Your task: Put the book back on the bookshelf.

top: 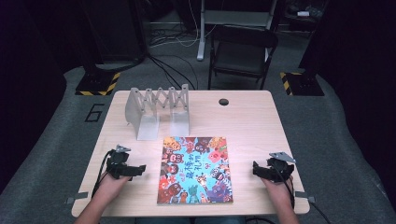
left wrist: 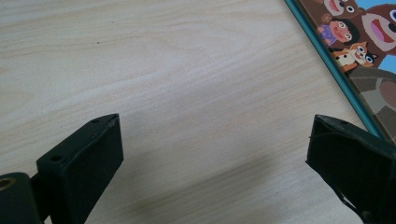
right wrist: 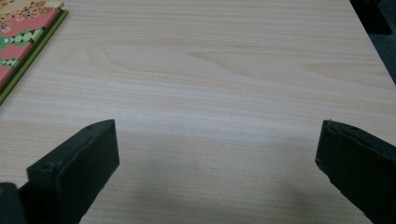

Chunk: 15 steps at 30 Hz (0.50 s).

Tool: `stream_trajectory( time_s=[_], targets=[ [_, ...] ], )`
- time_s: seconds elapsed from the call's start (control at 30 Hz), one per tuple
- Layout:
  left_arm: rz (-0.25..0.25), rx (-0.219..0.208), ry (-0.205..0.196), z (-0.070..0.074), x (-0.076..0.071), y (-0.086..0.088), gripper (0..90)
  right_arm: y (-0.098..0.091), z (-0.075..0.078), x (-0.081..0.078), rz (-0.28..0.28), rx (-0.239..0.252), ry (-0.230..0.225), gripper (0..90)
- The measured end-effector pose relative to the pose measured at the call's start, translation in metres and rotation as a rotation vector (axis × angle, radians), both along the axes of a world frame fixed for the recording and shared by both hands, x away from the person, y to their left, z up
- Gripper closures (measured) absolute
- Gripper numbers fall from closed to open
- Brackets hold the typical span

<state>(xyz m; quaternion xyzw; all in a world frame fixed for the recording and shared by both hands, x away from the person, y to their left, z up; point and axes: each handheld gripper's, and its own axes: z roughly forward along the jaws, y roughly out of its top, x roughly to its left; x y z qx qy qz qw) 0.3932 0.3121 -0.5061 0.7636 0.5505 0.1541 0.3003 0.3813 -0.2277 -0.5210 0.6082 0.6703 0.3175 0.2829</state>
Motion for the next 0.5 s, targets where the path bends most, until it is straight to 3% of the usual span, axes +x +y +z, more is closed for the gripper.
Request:
stream_trajectory(
  time_s=[0.3,0.4,0.43,0.47,0.5],
  targets=[
    [-0.012,-0.027,0.025,0.001,0.0,-0.001,4.5,0.003,0.002,-0.001,0.015,0.015,-0.007,0.0],
    [0.015,-0.095,0.06,0.003,-0.001,-0.008,5.2,0.011,0.007,-0.001,0.035,0.062,-0.005,0.0],
    [0.015,-0.095,0.06,0.003,-0.001,-0.008,5.6,0.011,0.007,-0.001,0.035,0.062,-0.005,0.0],
    [0.003,-0.133,0.087,0.004,-0.001,-0.014,6.0,0.022,0.011,-0.002,0.053,0.075,0.012,0.0],
    [-0.004,-0.14,0.095,0.005,-0.001,-0.017,6.1,0.028,0.013,-0.002,0.067,0.072,0.026,0.0]
  ],
)
